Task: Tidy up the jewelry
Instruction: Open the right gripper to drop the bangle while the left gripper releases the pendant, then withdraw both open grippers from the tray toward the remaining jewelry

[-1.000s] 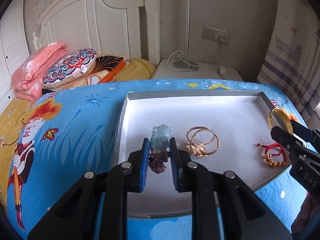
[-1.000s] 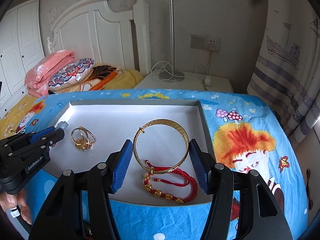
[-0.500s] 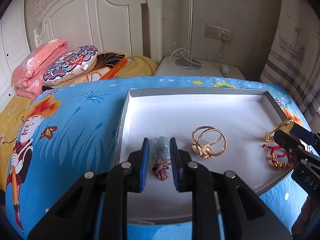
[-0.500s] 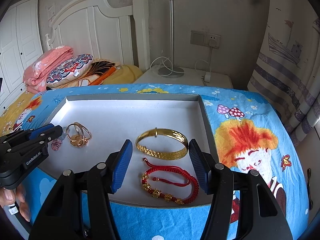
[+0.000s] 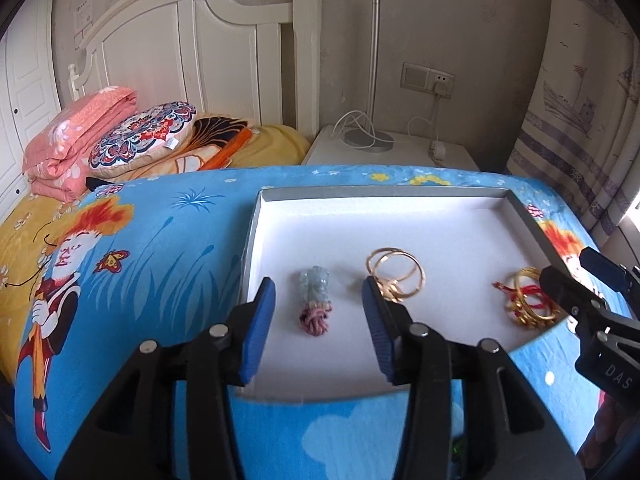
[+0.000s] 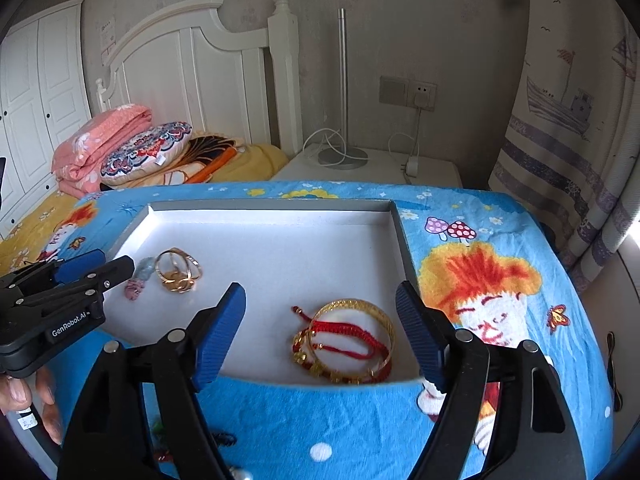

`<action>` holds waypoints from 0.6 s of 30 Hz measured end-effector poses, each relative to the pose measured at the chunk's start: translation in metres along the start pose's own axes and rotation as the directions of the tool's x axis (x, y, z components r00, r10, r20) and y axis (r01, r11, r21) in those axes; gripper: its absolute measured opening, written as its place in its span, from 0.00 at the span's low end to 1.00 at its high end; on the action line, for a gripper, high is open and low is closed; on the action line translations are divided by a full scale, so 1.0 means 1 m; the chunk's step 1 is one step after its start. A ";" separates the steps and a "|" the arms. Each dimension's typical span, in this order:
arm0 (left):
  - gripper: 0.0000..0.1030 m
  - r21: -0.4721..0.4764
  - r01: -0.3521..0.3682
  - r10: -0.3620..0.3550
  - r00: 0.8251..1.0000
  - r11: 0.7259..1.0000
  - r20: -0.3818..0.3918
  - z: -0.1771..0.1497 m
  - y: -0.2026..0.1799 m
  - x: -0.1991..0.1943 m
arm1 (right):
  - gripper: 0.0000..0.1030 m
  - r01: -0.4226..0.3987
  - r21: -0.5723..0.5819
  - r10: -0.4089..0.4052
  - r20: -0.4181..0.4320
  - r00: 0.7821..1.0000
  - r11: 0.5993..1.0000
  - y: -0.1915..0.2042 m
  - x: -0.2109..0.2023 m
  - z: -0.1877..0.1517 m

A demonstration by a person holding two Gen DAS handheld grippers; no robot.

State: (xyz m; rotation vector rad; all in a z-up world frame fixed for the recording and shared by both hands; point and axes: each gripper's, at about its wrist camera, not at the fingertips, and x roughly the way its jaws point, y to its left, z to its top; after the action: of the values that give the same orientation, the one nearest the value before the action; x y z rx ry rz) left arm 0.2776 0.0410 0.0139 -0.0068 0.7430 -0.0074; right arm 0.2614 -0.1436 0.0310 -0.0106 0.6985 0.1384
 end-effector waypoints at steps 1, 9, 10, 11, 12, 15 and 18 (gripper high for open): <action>0.44 0.000 0.004 -0.004 1.000 1.000 0.003 -0.002 -0.001 -0.004 | 0.70 -0.001 0.005 0.001 0.008 1.000 1.000 0.000 -0.006 -0.002; 0.44 0.002 0.021 -0.021 0.999 1.000 0.026 -0.021 -0.004 -0.041 | 0.72 -0.015 0.028 0.014 0.046 0.999 0.999 0.002 -0.046 -0.022; 0.44 -0.002 0.022 -0.022 0.999 1.000 0.027 -0.025 -0.004 -0.047 | 0.73 -0.015 0.027 0.014 0.050 0.999 1.000 0.003 -0.053 -0.026; 0.44 -0.005 0.021 -0.021 0.999 1.000 0.027 -0.028 -0.003 -0.051 | 0.73 -0.015 0.024 0.014 0.051 0.999 1.000 0.004 -0.058 -0.030; 0.44 -0.008 0.025 -0.025 0.999 1.000 0.026 -0.033 -0.002 -0.056 | 0.73 -0.017 0.020 0.016 0.052 0.999 1.000 0.006 -0.064 -0.034; 0.44 -0.018 0.037 -0.036 0.999 0.999 0.024 -0.044 0.002 -0.068 | 0.73 -0.016 0.014 0.015 0.060 0.998 1.000 0.010 -0.079 -0.043; 0.44 -0.042 0.061 -0.059 0.998 0.997 0.029 -0.056 0.012 -0.083 | 0.73 -0.002 0.008 0.001 0.071 0.997 1.000 0.011 -0.096 -0.053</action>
State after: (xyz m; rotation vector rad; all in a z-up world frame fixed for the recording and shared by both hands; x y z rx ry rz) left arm 0.1787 0.0535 0.0286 -0.0704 0.7150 -0.0485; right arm 0.1538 -0.1471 0.0524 0.0029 0.6283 0.1366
